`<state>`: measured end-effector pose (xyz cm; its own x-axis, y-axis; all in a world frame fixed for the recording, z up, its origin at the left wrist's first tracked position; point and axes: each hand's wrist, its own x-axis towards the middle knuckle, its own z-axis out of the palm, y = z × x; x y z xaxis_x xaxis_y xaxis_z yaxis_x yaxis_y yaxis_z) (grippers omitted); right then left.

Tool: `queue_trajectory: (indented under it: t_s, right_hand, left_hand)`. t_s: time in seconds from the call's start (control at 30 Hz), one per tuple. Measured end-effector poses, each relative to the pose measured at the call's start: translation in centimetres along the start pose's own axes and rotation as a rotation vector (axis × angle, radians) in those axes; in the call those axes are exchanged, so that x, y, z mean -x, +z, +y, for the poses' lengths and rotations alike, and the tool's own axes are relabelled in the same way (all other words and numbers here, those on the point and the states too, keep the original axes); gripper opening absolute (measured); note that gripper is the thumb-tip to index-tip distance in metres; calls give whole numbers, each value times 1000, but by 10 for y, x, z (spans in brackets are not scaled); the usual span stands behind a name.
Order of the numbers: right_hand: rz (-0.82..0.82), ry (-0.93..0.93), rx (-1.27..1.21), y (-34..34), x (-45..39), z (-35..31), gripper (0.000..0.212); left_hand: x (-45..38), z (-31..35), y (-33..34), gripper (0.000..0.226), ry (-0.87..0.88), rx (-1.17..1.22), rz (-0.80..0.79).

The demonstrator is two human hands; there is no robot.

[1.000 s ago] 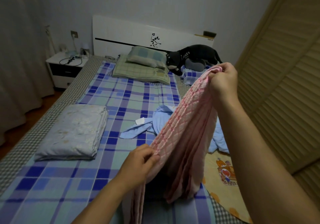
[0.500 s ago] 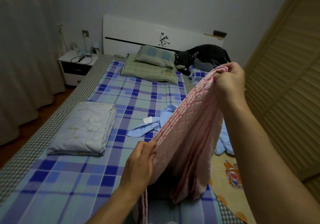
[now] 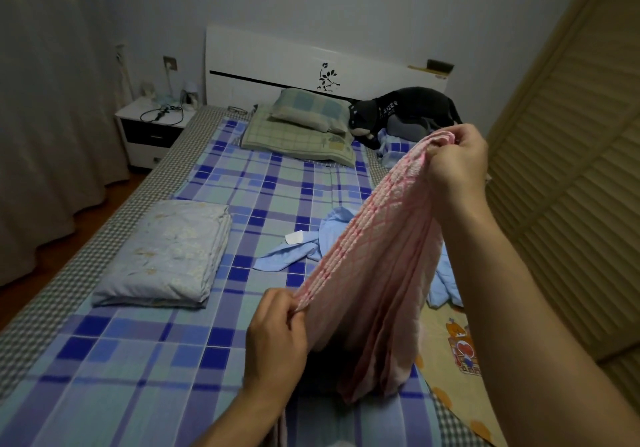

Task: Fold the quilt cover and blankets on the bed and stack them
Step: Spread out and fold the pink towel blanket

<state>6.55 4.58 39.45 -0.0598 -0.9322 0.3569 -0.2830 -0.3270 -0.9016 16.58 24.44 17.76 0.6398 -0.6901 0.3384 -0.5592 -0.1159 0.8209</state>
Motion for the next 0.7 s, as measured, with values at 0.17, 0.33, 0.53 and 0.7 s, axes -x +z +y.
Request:
queue_trajectory:
  t_s: [0.17, 0.33, 0.53, 0.7]
  right_hand:
    - [24, 0, 10, -3, 1, 2, 32]
    - [64, -66, 55, -5, 1, 11, 28]
    - [-525, -537, 244, -18, 37, 10, 29]
    - [-1265, -848, 975, 0, 102, 33, 94]
  left_hand:
    - [7, 4, -2, 24, -68, 9, 30]
    - [-13, 9, -14, 19, -318, 301, -207]
    - [-44, -7, -34, 9, -291, 694, -546]
    - [-59, 24, -27, 9, -46, 536, -767]
